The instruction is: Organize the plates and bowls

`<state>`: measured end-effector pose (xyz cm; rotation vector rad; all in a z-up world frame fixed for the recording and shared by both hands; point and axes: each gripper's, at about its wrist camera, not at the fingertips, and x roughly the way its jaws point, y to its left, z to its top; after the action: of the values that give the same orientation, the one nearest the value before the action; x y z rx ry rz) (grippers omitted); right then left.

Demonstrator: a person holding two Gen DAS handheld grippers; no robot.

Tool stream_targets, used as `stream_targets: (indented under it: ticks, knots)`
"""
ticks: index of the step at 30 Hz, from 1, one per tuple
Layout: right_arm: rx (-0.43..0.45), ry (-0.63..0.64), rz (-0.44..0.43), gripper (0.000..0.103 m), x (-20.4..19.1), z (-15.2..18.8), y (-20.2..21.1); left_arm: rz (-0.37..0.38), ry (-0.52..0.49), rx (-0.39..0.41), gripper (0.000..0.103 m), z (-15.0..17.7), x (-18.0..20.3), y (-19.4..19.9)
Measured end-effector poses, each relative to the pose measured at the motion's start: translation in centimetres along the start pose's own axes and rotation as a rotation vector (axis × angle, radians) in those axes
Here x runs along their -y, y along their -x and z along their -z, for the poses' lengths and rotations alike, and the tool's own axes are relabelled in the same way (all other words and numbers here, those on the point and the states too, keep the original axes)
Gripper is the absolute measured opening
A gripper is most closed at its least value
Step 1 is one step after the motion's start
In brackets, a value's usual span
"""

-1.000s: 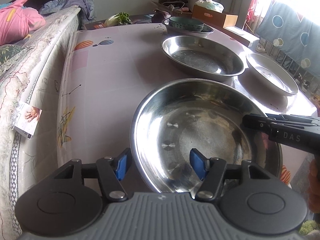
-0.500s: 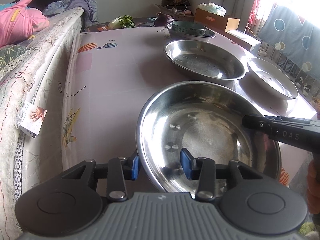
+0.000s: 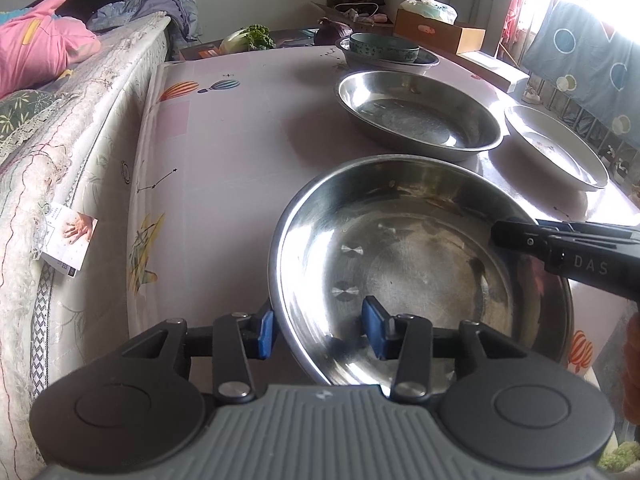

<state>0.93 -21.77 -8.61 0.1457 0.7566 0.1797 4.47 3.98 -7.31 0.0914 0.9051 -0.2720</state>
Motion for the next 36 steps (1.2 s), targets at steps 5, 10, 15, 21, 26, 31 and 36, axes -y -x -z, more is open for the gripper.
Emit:
stream_targets:
  ticks: [5,10,15,21,26,31,36]
  knots:
    - [0.003,0.005,0.006,0.022,-0.12,0.13,-0.02,-0.009,0.0,0.001,0.048,-0.07,0.23,-0.02]
    - [0.0,0.01,0.017,0.023,-0.29,-0.1,-0.2,-0.021,0.002,-0.004,0.049,-0.54,0.45,-0.06]
    - [0.008,0.009,0.018,0.023,-0.25,-0.27,-0.04,-0.021,0.005,-0.005,0.049,-0.65,0.41,-0.03]
    - [0.011,0.013,0.018,0.023,-0.37,-0.22,0.13,-0.022,0.004,-0.004,0.049,-0.67,0.45,0.16]
    - [0.011,0.007,0.016,0.023,-0.36,-0.24,0.1,-0.027,0.004,0.002,0.049,-0.71,0.55,0.46]
    - [0.011,0.006,0.014,0.023,-0.34,-0.23,0.14,-0.03,0.002,0.004,0.049,-0.73,0.66,0.67]
    - [0.013,0.005,0.014,0.024,-0.33,-0.32,0.26,-0.03,0.002,0.006,0.049,-0.73,0.72,0.74]
